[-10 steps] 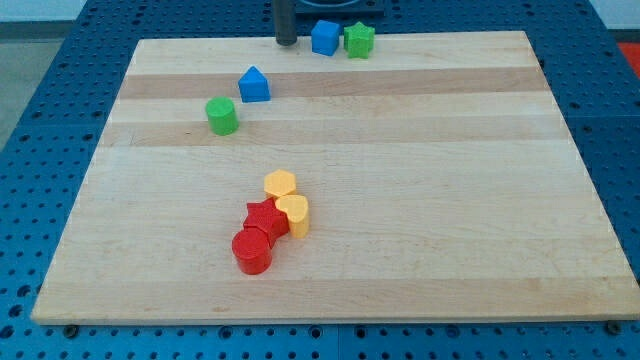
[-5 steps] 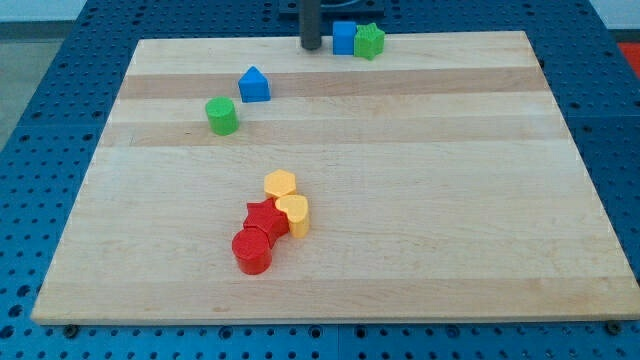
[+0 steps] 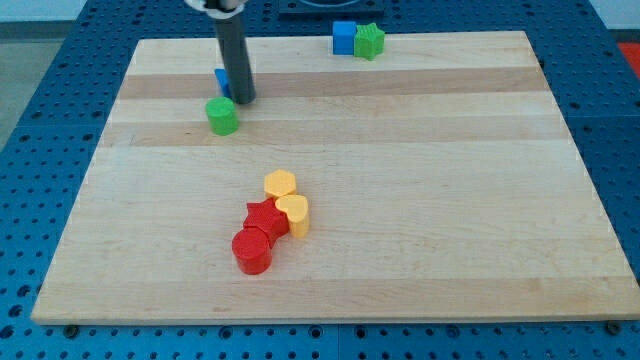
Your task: Put blue blocks and green star in top center of a board
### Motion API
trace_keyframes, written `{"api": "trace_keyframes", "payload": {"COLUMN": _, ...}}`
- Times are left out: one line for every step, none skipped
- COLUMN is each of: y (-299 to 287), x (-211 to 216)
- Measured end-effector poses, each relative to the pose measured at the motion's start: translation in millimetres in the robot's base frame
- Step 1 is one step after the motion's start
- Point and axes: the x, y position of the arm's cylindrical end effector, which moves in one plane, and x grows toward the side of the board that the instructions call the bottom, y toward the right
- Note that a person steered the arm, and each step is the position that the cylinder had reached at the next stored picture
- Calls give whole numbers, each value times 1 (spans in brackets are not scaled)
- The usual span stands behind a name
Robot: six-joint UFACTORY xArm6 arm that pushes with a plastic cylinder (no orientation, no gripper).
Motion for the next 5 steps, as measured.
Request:
{"api": "trace_keyframes", "payload": {"y": -35, "x": 0}}
{"api": "trace_keyframes", "payload": {"y": -65, "x": 1}}
{"api": "trace_keyframes", "payload": {"y": -69, "x": -7}}
{"api": "trace_keyframes", "payload": {"y": -35, "x": -7}}
{"api": "trace_keyframes", "payload": {"y": -8, "x": -7}}
